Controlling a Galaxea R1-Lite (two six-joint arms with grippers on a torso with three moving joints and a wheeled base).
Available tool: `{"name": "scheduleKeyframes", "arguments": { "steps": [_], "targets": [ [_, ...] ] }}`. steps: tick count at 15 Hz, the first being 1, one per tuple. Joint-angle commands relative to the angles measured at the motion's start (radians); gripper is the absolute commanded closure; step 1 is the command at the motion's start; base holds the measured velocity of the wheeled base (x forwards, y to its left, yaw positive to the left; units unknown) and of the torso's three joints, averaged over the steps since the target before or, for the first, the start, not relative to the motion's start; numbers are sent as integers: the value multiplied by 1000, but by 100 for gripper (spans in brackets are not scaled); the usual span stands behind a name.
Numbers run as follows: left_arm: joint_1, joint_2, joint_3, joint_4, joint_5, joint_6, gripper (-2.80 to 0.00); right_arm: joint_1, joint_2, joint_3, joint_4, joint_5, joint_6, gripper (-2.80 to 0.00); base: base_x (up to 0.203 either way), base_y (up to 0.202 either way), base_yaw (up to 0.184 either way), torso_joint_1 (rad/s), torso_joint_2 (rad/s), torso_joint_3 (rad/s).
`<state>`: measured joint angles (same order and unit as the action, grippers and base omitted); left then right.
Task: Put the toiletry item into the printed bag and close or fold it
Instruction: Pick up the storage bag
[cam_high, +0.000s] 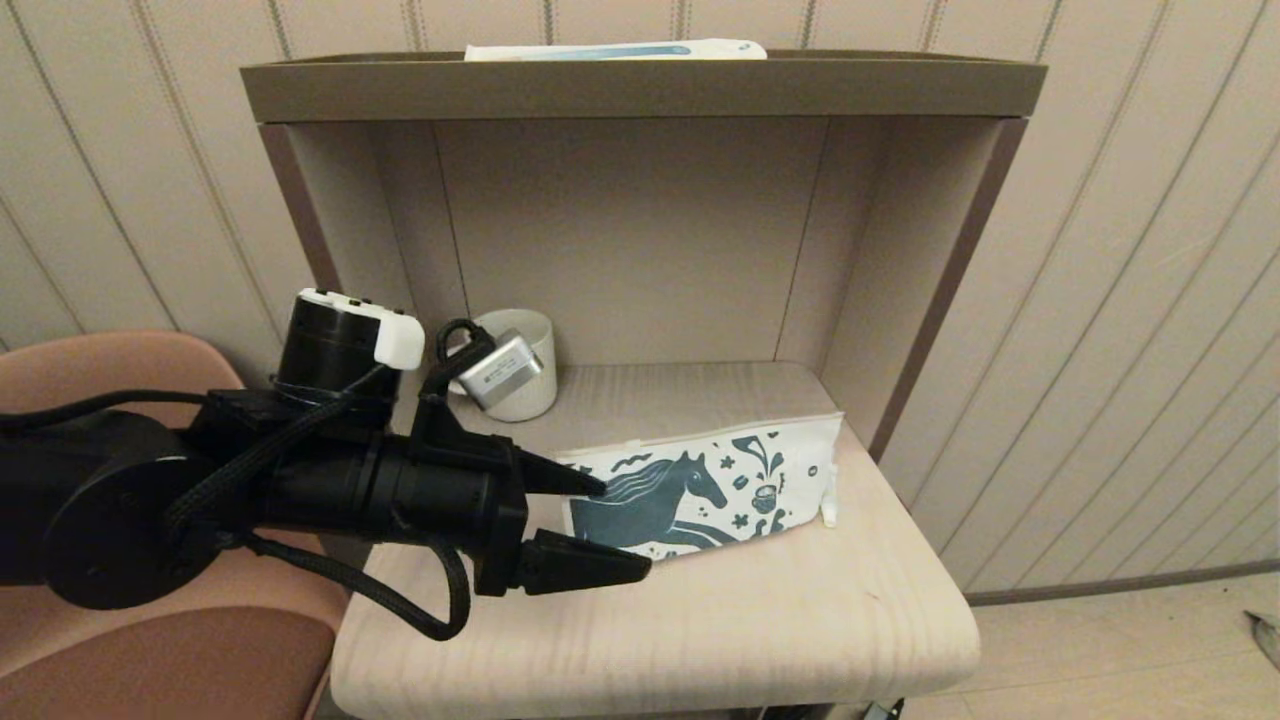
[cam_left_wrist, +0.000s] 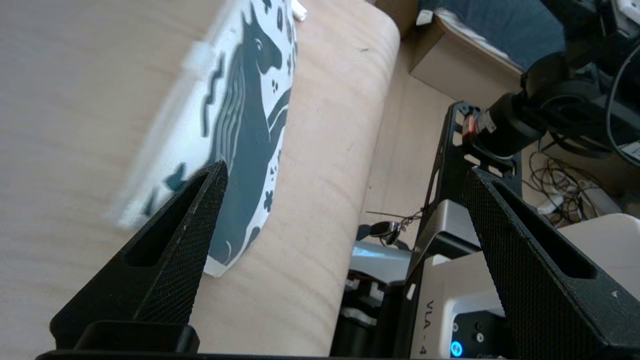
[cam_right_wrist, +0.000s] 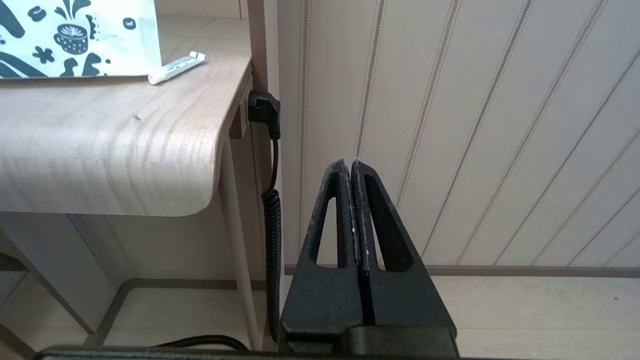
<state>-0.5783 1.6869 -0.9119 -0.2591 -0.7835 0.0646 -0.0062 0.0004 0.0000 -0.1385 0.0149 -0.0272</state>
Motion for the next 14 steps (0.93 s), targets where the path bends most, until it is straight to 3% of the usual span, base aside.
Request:
{"name": "scheduleKeyframes", "arguments": {
  "steps": [1, 10, 14],
  "targets": [
    [0, 4, 1, -2, -5, 0, -280, 0, 0, 0, -1, 0, 0, 0, 0, 0, 0, 0, 0, 0],
    [5, -163, -1, 45, -2, -2, -280, 0, 0, 0, 0, 0, 3, 0, 0, 0, 0, 0, 0, 0],
    [125, -221, 11, 85, 3, 4, -280, 0, 0, 0, 0, 0, 1, 0, 0, 0, 0, 0, 0, 0]
  ]
}}
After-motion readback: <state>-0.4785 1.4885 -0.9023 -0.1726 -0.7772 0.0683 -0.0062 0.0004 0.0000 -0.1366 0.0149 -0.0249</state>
